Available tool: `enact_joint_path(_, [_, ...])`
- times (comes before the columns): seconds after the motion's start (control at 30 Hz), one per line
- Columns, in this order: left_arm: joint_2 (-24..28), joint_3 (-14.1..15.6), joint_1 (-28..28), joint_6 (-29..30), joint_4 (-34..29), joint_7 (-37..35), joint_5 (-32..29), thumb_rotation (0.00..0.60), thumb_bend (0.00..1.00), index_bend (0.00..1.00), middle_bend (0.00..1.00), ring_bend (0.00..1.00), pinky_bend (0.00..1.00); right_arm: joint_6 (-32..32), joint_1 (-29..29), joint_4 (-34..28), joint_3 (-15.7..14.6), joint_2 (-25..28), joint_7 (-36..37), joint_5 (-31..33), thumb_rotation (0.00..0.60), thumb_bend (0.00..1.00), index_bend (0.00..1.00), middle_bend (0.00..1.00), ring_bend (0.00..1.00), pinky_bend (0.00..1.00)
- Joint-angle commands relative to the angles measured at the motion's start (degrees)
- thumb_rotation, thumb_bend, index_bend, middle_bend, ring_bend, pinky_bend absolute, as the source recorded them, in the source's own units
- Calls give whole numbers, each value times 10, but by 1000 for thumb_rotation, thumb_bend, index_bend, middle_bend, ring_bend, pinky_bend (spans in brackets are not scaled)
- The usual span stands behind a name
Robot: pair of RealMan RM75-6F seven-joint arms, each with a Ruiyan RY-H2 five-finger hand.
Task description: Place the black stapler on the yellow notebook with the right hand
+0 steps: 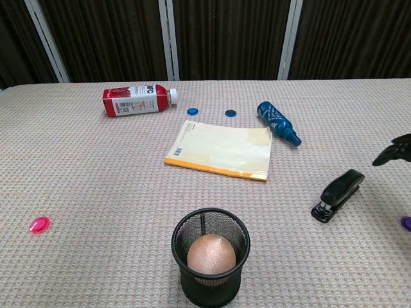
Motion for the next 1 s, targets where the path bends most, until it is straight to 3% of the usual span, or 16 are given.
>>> enact_joint_path(0.03, [0, -1, -1, -1, 1, -2, -1, 600, 299, 45, 0, 35, 163, -29, 23, 11, 1, -11, 32, -6, 600, 158, 201, 164, 50, 145])
enact_joint_path(0.43, [-8, -8, -13, -26, 10, 14, -28, 600, 298, 46, 0, 36, 163, -105, 91, 33, 17, -14, 88, 12, 600, 188, 214, 179, 72, 190])
enact_joint_path(0.67, [-12, -8, -15, -34, 14, 21, -39, 600, 298, 46, 0, 36, 163, -134, 117, 68, 11, -32, 125, 14, 600, 210, 233, 197, 94, 223])
enact_joint_path(0.83, [-14, -6, -16, -38, 13, 29, -45, 600, 299, 46, 0, 36, 163, -133, 127, 101, 1, -46, 161, 0, 600, 226, 302, 252, 156, 287])
enact_joint_path(1.0, [-14, -6, -16, -37, 12, 33, -47, 600, 300, 46, 0, 36, 164, -119, 129, 114, 1, -55, 165, -2, 600, 239, 449, 381, 304, 446])
